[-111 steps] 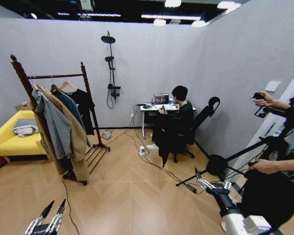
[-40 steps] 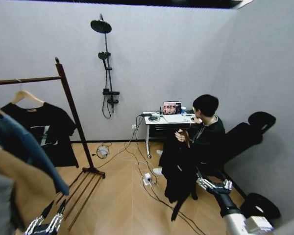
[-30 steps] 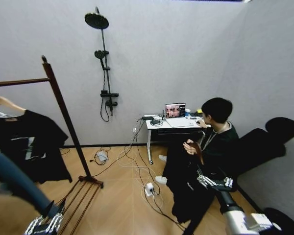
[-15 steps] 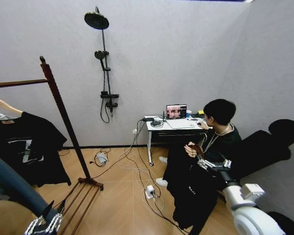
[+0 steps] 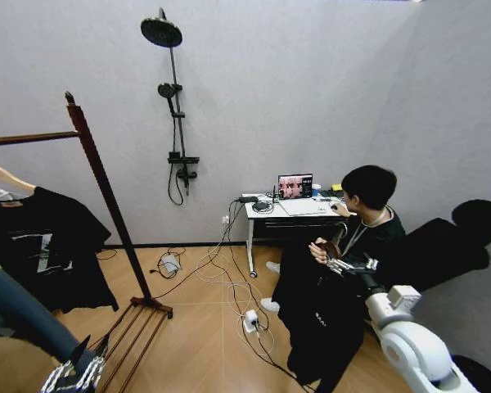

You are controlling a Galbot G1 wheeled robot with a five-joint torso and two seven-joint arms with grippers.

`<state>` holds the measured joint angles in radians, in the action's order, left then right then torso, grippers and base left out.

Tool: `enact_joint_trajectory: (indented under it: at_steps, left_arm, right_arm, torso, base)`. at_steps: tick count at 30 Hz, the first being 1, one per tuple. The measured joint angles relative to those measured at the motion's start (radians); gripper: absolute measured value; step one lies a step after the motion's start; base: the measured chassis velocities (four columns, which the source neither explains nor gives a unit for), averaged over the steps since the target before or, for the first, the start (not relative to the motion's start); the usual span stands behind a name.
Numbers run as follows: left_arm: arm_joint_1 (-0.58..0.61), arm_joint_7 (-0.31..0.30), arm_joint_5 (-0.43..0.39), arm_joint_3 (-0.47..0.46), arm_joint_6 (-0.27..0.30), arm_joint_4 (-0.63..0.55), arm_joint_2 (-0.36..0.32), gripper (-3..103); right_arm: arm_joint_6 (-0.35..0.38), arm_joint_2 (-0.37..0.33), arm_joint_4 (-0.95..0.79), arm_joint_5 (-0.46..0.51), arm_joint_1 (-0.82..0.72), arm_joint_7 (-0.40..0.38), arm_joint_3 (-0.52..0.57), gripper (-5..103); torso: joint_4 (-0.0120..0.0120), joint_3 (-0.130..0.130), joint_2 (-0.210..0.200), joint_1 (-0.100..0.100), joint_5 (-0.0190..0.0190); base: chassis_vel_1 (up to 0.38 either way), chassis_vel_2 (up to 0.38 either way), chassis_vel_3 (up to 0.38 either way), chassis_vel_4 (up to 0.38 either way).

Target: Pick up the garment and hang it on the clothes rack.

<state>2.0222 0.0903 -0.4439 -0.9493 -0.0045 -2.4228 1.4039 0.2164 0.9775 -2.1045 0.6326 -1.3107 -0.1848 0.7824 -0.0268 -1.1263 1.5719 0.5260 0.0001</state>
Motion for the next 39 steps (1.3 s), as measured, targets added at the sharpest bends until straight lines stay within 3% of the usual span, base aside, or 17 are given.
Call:
enact_joint_trajectory:
  at_steps: [2,4,12,32,39]
  left_arm:
    - [0.000,0.000,0.000,0.000,0.000,0.000,0.000,46]
    - [0.000,0.000,0.000,0.000,0.000,0.000,0.000,46]
    - [0.000,0.000,0.000,0.000,0.000,0.000,0.000,46]
    - [0.000,0.000,0.000,0.000,0.000,0.000,0.000,46]
    - [0.000,0.000,0.000,0.000,0.000,0.000,0.000,46]
  right_arm:
    - [0.000,-0.003,0.010,0.003,0.007,0.001,-0.002,101]
    - [0.001,-0.010,0.026,0.011,0.022,0.004,-0.006,93]
    - [0.011,-0.026,0.043,0.024,0.062,0.010,-0.035,86]
    - [0.004,-0.025,0.042,0.018,0.051,0.016,-0.038,10]
    - [-0.009,-0.020,0.034,0.024,0.044,0.013,-0.036,9]
  torso:
    - [0.0000,0.000,0.000,0.000,0.0000]
    - [0.0000,0.000,0.000,0.000,0.0000]
    - [0.0001,0.000,0.000,0.000,-0.0001]
    - [0.0003,0.000,0.000,0.000,-0.0001]
    - [0.0000,0.000,0.000,0.000,0.0001]
  base:
    - [0.000,0.000,0.000,0.000]
    - [0.000,0.000,0.000,0.000]
    - [0.000,0.000,0.000,0.000]
    - [0.000,0.000,0.000,0.000]
    - [0.000,0.000,0.000,0.000]
